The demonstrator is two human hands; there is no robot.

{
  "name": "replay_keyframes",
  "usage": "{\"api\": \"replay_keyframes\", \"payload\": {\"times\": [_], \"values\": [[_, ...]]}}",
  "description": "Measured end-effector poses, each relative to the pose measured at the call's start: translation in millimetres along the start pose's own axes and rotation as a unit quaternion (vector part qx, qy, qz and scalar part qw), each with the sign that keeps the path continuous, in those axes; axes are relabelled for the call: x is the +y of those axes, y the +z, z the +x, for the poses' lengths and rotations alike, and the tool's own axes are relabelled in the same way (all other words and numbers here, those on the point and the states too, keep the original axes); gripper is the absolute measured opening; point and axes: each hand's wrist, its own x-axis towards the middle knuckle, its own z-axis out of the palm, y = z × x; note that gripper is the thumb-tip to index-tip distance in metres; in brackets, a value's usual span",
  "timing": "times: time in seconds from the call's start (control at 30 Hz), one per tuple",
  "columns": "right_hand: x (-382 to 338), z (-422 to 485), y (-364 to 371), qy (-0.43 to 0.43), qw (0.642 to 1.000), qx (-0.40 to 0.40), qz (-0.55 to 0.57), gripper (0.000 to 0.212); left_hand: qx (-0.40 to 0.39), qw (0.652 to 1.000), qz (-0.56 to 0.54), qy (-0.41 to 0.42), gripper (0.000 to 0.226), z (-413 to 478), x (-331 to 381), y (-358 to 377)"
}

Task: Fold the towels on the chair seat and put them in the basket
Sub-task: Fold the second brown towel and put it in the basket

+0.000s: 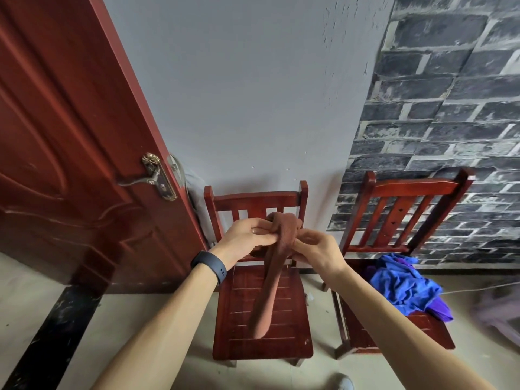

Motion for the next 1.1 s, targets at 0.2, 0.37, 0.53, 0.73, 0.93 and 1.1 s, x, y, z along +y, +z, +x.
{"api": "replay_keyframes", "payload": {"times": [0.2,0.37,0.53,0.73,0.93,1.1], "values": [[-1,12,-37,0.024,0.998,0.06,0.017,0.016,0.148,0.986,-0.067,-0.024,0.024,2,-12,-37],[-5,24,-66,0.047,0.995,0.084,0.014,0.02,0.181,0.981,-0.015,-0.066,0.016,6,-26,-65],[-7,28,-67,0.026,0.994,0.085,-0.065,0.029,0.17,0.974,0.134,-0.07,0.028,10,-27,-62],[0,38,-81,0.08,0.996,0.028,0.0,0.028,0.217,0.967,0.107,-0.073,0.027,15,-27,-72],[5,45,-96,0.085,0.996,0.005,0.025,0.029,0.249,0.965,0.014,-0.087,0.022,15,-26,-85],[16,54,-100,0.111,0.992,0.051,-0.012,0.021,0.256,0.959,-0.044,-0.112,0.027,11,-30,-87]]}}
